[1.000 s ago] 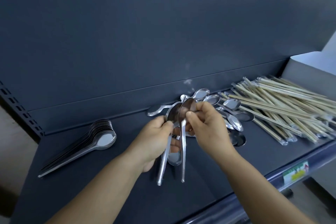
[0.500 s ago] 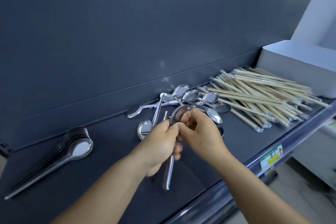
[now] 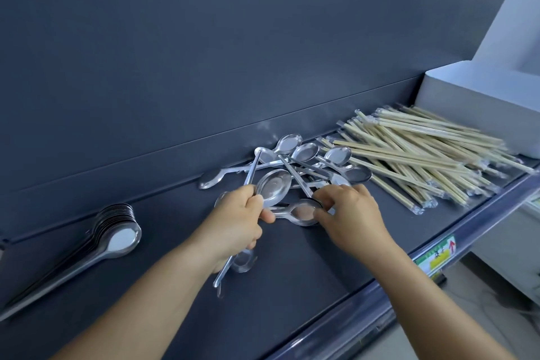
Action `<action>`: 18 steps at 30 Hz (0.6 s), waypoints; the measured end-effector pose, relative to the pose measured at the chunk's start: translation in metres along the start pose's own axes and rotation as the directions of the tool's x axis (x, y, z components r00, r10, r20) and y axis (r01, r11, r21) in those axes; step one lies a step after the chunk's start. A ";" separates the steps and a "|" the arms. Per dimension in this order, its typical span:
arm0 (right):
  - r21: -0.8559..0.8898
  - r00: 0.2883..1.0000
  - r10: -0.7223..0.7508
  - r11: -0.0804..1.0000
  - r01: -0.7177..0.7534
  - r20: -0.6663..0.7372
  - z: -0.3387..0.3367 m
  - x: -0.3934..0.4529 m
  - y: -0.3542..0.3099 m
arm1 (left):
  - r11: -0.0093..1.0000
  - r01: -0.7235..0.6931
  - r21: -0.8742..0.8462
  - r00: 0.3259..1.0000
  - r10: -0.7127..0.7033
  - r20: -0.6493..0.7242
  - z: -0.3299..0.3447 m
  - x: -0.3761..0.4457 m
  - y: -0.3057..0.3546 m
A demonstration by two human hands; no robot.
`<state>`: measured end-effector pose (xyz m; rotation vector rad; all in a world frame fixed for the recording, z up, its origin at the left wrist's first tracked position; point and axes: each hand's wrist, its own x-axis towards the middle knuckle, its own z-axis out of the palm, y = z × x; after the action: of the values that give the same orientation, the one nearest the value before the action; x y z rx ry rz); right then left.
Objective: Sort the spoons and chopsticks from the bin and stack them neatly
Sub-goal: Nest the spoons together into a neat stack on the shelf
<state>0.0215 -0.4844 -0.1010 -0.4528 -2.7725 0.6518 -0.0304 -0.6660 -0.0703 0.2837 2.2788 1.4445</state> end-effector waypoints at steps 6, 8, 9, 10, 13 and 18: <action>0.010 0.993 -0.012 1.000 0.013 -0.120 -0.001 0.005 0.009 | 0.998 -0.029 -0.062 0.999 0.031 0.023 -0.002 0.000 0.002; 0.032 0.990 -0.020 0.999 0.025 -0.141 -0.003 0.007 0.010 | 0.999 -0.043 -0.033 0.999 0.044 0.032 -0.003 0.001 0.001; 0.048 0.988 -0.022 0.998 0.029 -0.150 -0.005 0.008 0.011 | 0.999 -0.044 -0.028 0.998 0.045 0.038 -0.003 0.001 0.001; 0.057 0.986 -0.023 0.998 0.033 -0.163 -0.006 0.008 0.012 | 0.999 -0.045 -0.030 0.998 0.046 0.043 -0.003 0.001 0.001; 0.070 0.977 -0.016 0.997 0.032 -0.214 -0.009 0.011 0.015 | 0.997 -0.072 -0.017 0.997 0.073 0.039 -0.004 0.000 0.001; 0.164 0.958 0.024 0.986 0.024 -0.285 -0.013 0.016 0.019 | 0.996 -0.091 -0.016 0.996 0.091 -0.022 -0.008 0.005 0.001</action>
<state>0.0153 -0.4573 -0.0954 -0.4700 -2.4233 0.7462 -0.0382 -0.6700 -0.0680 0.3732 2.2962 1.5174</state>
